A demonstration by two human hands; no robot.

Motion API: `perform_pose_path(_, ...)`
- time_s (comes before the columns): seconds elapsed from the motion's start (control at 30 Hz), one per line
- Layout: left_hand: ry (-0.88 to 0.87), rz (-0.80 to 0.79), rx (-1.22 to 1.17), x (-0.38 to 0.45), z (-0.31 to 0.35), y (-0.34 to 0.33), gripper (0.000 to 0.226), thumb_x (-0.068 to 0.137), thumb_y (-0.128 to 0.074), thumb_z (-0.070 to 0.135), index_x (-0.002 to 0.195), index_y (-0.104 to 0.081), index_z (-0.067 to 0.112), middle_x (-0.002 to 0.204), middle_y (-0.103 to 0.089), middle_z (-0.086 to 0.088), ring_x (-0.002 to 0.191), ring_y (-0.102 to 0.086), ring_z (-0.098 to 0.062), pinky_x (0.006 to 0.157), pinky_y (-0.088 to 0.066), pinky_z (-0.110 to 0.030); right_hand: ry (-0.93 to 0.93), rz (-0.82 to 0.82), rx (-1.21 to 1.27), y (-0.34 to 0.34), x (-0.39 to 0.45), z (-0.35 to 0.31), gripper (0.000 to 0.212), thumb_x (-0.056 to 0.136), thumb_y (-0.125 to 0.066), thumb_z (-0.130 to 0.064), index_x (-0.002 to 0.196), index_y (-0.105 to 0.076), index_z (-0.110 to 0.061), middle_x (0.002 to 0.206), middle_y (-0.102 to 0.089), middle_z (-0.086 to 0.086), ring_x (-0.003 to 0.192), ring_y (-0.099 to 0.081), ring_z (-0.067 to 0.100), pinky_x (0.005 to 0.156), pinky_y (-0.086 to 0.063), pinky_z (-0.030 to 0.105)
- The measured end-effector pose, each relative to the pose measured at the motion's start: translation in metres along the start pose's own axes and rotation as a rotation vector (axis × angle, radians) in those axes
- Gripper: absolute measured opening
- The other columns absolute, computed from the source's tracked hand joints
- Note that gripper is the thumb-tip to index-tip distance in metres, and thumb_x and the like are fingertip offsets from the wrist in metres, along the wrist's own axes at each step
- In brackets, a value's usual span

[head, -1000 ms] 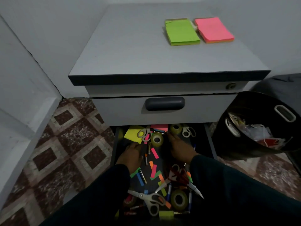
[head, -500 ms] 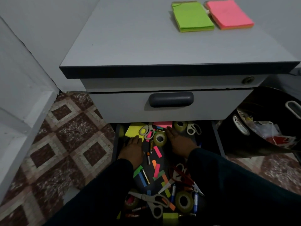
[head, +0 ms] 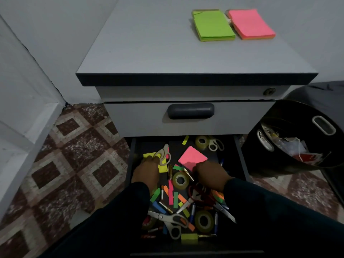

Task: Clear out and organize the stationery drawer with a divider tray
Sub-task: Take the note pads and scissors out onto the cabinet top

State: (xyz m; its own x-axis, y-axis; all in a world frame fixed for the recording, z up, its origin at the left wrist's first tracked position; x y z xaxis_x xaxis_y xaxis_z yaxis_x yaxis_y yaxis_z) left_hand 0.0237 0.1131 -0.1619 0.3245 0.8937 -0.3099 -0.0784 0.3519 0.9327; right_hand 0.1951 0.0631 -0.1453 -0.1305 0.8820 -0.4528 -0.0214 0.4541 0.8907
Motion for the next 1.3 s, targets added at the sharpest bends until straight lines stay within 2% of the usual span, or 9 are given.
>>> perform_pose_path(0.1, 0.018, -0.023, -0.051, 0.008, -0.007, -0.006, 0.06, 0.091, -0.052, 0.011, 0.144, -0.025, 0.015, 0.149, -0.028, -0.01, 0.139, -0.024, -0.028, 0.109, -0.029, -0.034, -0.078, 0.075, 0.131, -0.003, 0.002, 0.011, 0.026, 0.091, -0.044, -0.014, 0.108, -0.064, -0.013, 0.117, -0.062, 0.01, 0.105, -0.059, 0.028, 0.078, -0.046, 0.031)
perform_pose_path(0.2, 0.031, -0.074, -0.043, 0.011, -0.008, -0.011, 0.076, 0.091, -0.052, 0.006, 0.15, -0.005, 0.014, 0.157, -0.006, -0.014, 0.146, -0.004, -0.031, 0.117, -0.02, -0.035, -0.235, 0.198, 0.372, -0.009, 0.005, 0.028, 0.032, 0.093, -0.044, -0.013, 0.124, -0.053, -0.013, 0.133, -0.045, 0.007, 0.107, -0.058, 0.026, 0.08, -0.046, 0.03)
perform_pose_path(0.37, 0.098, -0.132, -0.025, 0.018, -0.011, -0.015, 0.086, 0.087, -0.054, -0.004, 0.15, 0.001, 0.011, 0.157, 0.0, -0.017, 0.146, 0.003, -0.033, 0.117, -0.02, -0.039, -0.384, 0.186, 0.486, -0.021, 0.012, 0.043, 0.062, 0.087, -0.06, -0.031, 0.138, -0.032, -0.009, 0.14, -0.036, 0.011, 0.124, -0.04, 0.029, 0.098, -0.04, 0.037)
perform_pose_path(0.47, 0.122, -0.137, -0.02, 0.021, -0.01, -0.016, 0.08, 0.089, -0.055, 0.001, 0.15, -0.003, 0.009, 0.154, -0.011, -0.019, 0.144, -0.01, -0.035, 0.113, -0.025, -0.039, -0.417, 0.189, 0.338, -0.021, 0.013, 0.04, 0.069, 0.084, -0.063, -0.039, 0.138, -0.03, -0.009, 0.14, -0.037, 0.009, 0.125, -0.035, 0.029, 0.101, -0.034, 0.036)
perform_pose_path(0.67, 0.14, -0.091, 0.042, 0.018, -0.009, -0.006, 0.06, 0.087, -0.065, 0.023, 0.133, -0.033, 0.004, 0.143, -0.024, -0.018, 0.126, -0.041, -0.032, 0.101, -0.037, -0.035, -0.523, 0.144, 0.518, -0.025, 0.012, 0.045, 0.076, 0.077, -0.073, -0.03, 0.138, -0.033, -0.007, 0.139, -0.036, 0.014, 0.128, -0.033, 0.033, 0.104, -0.033, 0.04)
perform_pose_path(0.77, 0.149, -0.057, -0.035, 0.018, -0.01, -0.002, 0.048, 0.09, -0.06, 0.012, 0.132, -0.037, 0.005, 0.142, -0.029, -0.016, 0.117, -0.052, -0.034, 0.089, -0.046, -0.037, -0.498, 0.132, 0.579, -0.026, 0.015, 0.052, 0.059, 0.079, -0.071, -0.028, 0.131, -0.048, -0.01, 0.132, -0.047, 0.015, 0.122, -0.042, 0.033, 0.1, -0.039, 0.038)
perform_pose_path(0.87, 0.149, -0.012, -0.097, 0.014, -0.01, 0.006, 0.034, 0.093, -0.052, 0.006, 0.125, -0.042, 0.006, 0.127, -0.051, -0.017, 0.11, -0.057, -0.033, 0.082, -0.046, -0.037, -0.491, 0.167, 0.721, -0.018, 0.011, 0.057, 0.035, 0.084, -0.067, -0.018, 0.116, -0.062, -0.004, 0.118, -0.062, 0.016, 0.109, -0.058, 0.032, 0.088, -0.048, 0.031)
perform_pose_path(1.17, 0.19, 0.062, -0.321, -0.016, -0.011, 0.029, 0.025, 0.093, -0.045, 0.004, 0.118, -0.048, 0.009, 0.107, -0.064, -0.017, 0.095, -0.061, -0.031, 0.072, -0.045, -0.033, -0.462, 0.169, 0.854, 0.005, -0.026, 0.051, 0.028, 0.088, -0.062, -0.012, 0.113, -0.062, -0.001, 0.11, -0.065, 0.018, 0.099, -0.063, 0.031, 0.082, -0.05, 0.035)
perform_pose_path(1.3, 0.24, 0.087, -0.565, -0.038, -0.009, 0.044, 0.016, 0.094, -0.046, 0.005, 0.109, -0.049, 0.009, 0.099, -0.063, -0.02, 0.083, -0.064, -0.031, 0.07, -0.054, -0.038, -0.435, 0.18, 0.894, 0.029, -0.051, 0.046, 0.021, 0.092, -0.056, -0.012, 0.11, -0.058, -0.002, 0.096, -0.061, 0.014, 0.062, -0.062, 0.024, 0.048, -0.051, 0.027)
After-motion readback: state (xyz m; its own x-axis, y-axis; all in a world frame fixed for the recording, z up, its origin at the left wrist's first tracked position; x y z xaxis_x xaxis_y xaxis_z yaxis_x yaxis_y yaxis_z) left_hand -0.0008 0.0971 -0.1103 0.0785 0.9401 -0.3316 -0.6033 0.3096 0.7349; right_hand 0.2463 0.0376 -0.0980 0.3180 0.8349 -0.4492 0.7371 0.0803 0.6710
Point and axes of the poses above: each hand's wrist, its own x-axis towards the middle knuckle, its own y-axis out of the back of the hand, z = x × y, the point moved 6 cm from there along x, towards the middle knuckle
